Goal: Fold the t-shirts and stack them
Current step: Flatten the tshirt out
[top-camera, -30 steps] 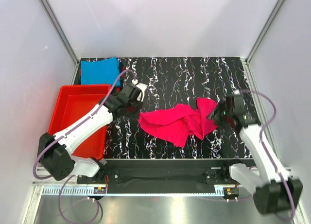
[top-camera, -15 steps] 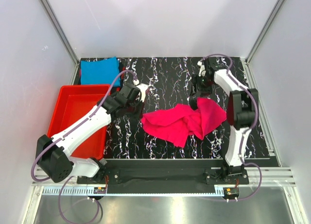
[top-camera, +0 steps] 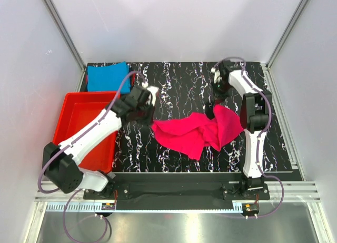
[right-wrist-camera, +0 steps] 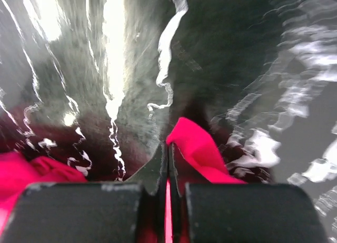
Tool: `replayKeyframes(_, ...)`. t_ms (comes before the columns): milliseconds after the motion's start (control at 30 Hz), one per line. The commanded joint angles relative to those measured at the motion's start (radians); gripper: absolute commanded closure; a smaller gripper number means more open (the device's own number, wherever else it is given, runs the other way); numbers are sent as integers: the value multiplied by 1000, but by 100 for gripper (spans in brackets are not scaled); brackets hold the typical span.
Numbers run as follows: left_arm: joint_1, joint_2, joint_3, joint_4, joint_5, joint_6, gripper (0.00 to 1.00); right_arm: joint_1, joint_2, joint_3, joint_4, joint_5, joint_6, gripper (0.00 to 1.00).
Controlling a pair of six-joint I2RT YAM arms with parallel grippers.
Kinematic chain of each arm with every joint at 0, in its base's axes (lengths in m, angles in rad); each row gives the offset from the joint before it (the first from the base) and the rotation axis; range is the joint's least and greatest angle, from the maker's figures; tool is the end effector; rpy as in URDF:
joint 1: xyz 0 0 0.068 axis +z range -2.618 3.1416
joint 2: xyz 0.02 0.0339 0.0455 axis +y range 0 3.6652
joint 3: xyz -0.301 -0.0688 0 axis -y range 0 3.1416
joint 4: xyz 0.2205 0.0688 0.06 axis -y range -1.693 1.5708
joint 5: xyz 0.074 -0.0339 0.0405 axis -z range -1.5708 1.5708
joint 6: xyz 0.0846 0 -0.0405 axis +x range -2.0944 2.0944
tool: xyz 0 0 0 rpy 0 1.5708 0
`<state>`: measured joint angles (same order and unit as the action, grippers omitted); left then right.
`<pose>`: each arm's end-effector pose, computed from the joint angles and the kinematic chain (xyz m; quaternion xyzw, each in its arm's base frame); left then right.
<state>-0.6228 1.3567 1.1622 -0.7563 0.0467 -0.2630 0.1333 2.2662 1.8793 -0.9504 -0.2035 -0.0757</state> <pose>0.2219 -0.1643 0.2949 0.1774 0.9354 -0.1508 0.2660 0.4695 0.0802 0.1644 -0.1148 0.9814 0.1042 0.1129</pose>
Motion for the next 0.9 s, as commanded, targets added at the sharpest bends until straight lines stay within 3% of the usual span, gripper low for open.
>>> replayKeyframes(0, 78, 18, 211, 14, -79, -48, 100, -8, -124, 214, 2, 154, 69, 100)
replayKeyframes(33, 102, 30, 267, -15, -111, -54, 100, -9, -147, 249, 5, 255, 98, 100)
replayKeyframes(200, 210, 88, 641, -115, -156, -48, 100, -29, -366, 333, 99, 432, 136, 100)
replayKeyframes(333, 219, 88, 723, -173, -136, -16, 100, -37, -519, 247, 179, 503, 88, 100)
replayKeyframes(467, 219, -10, 550, -123, -58, -21, 100, -40, -667, 40, 220, 558, 102, 100)
replayKeyframes(500, 219, -69, 440, -86, -9, -19, 100, -46, -716, -45, 194, 585, 125, 100)
replayKeyframes(700, 218, -258, 36, -15, 137, 2, 100, -95, -887, -493, 153, 636, 425, 100)
replayKeyframes(867, 219, -332, -137, -26, 46, 7, 100, -106, -1031, -790, 283, 532, 547, 100)
